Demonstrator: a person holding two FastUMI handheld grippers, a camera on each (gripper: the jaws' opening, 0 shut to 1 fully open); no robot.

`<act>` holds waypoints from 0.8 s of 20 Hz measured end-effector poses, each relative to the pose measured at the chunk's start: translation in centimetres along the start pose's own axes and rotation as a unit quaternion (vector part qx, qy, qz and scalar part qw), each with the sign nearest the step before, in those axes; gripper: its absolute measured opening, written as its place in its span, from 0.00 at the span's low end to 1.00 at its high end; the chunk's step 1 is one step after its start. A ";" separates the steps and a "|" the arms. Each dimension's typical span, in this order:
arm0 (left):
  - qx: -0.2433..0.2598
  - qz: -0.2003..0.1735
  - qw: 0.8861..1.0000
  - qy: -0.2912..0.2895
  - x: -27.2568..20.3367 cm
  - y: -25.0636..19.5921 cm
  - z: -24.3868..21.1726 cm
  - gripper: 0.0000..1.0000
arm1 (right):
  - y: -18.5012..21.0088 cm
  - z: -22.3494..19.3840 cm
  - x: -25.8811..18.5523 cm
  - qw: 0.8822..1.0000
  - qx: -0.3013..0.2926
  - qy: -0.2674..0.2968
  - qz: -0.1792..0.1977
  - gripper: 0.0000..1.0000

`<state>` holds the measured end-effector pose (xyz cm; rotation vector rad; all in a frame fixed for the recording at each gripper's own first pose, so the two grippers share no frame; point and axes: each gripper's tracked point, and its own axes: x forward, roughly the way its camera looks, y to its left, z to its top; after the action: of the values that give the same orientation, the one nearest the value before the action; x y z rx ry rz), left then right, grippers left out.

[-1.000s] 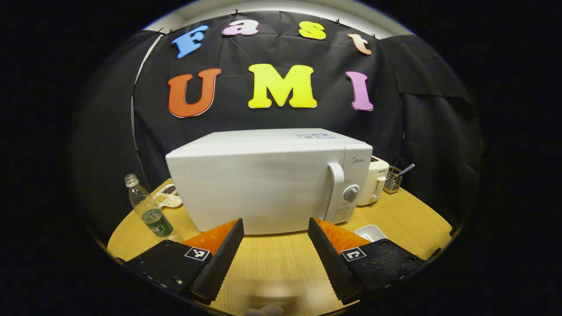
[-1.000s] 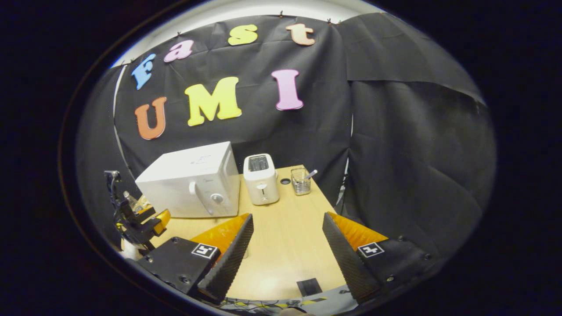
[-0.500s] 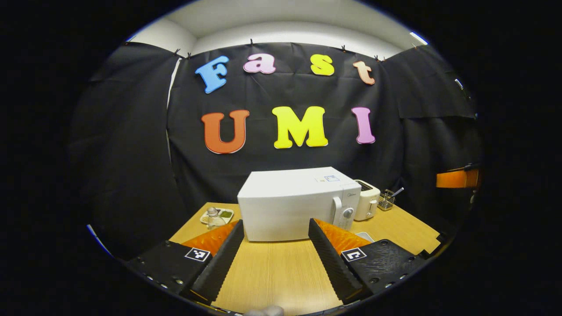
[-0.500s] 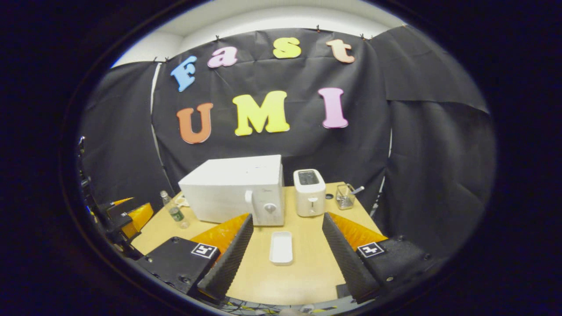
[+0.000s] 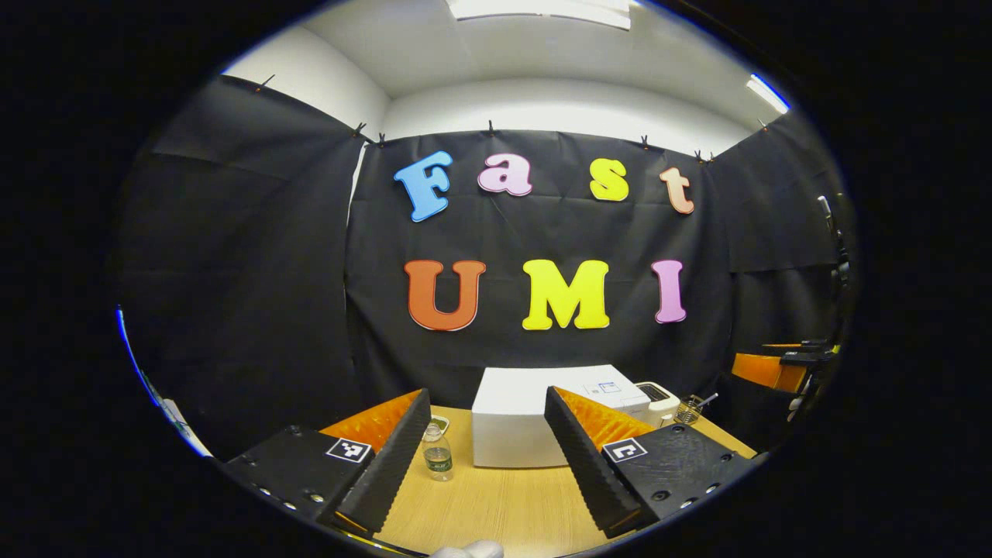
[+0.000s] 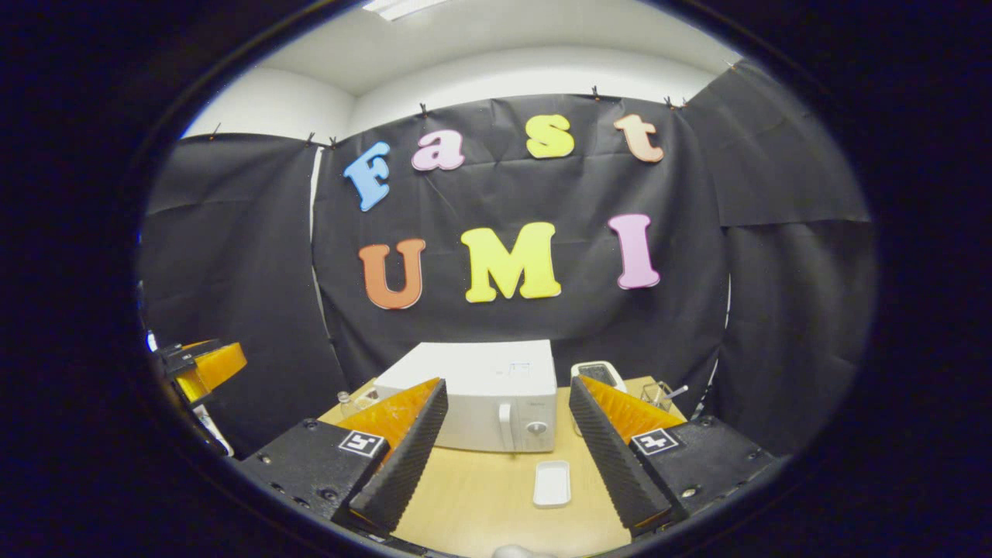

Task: Open the microwave oven with the left hand, put the food in, and close the microwave oven.

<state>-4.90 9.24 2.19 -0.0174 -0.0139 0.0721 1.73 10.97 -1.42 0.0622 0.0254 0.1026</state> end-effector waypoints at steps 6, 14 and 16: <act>-0.006 -0.008 1.000 -0.011 1.0 0.1 1.6 0.92 | 0.4 3.5 -1.6 0.999 -0.041 -0.034 -0.008 1.00; 0.001 -0.043 0.999 -0.030 1.1 -2.7 3.3 0.92 | -1.0 4.2 -2.6 0.999 -0.026 -0.032 -0.031 1.00; 0.003 -0.049 0.998 -0.033 1.1 -3.3 3.5 0.92 | -1.2 4.4 -2.8 0.998 -0.027 -0.035 -0.033 1.00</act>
<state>-3.64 6.05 5.74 -0.0086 -0.0811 -0.0260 -0.85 9.24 3.00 0.0102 -0.0459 0.0358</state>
